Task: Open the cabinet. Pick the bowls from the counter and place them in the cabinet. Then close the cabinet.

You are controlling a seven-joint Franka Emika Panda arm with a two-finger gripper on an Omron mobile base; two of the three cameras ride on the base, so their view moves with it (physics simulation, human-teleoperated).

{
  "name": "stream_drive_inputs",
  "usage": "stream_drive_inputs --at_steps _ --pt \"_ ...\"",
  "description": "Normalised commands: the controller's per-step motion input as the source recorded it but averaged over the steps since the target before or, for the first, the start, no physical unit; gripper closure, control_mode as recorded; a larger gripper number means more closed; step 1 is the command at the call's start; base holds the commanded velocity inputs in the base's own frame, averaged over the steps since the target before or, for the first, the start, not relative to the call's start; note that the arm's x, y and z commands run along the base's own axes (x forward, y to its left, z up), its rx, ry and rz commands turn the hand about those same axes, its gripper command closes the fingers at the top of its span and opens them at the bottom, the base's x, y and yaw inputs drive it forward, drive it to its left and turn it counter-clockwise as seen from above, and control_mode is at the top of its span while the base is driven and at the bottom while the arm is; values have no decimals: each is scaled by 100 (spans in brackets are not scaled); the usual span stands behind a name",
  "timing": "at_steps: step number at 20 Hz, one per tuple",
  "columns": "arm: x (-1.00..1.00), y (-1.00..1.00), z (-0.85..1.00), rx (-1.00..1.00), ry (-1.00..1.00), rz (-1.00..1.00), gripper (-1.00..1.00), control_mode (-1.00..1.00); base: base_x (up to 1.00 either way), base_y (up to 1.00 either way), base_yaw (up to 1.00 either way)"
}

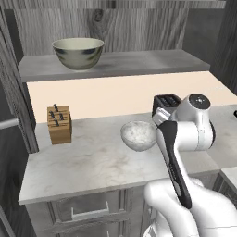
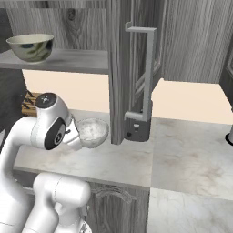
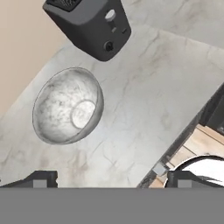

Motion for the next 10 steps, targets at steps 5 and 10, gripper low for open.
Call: stream_drive_inputs --at_steps 5,10 --pt "47 -2 -30 0 0 0 -100 -100 0 0 0" --pt "31 -15 -48 0 3 2 -100 -100 0 0 0"
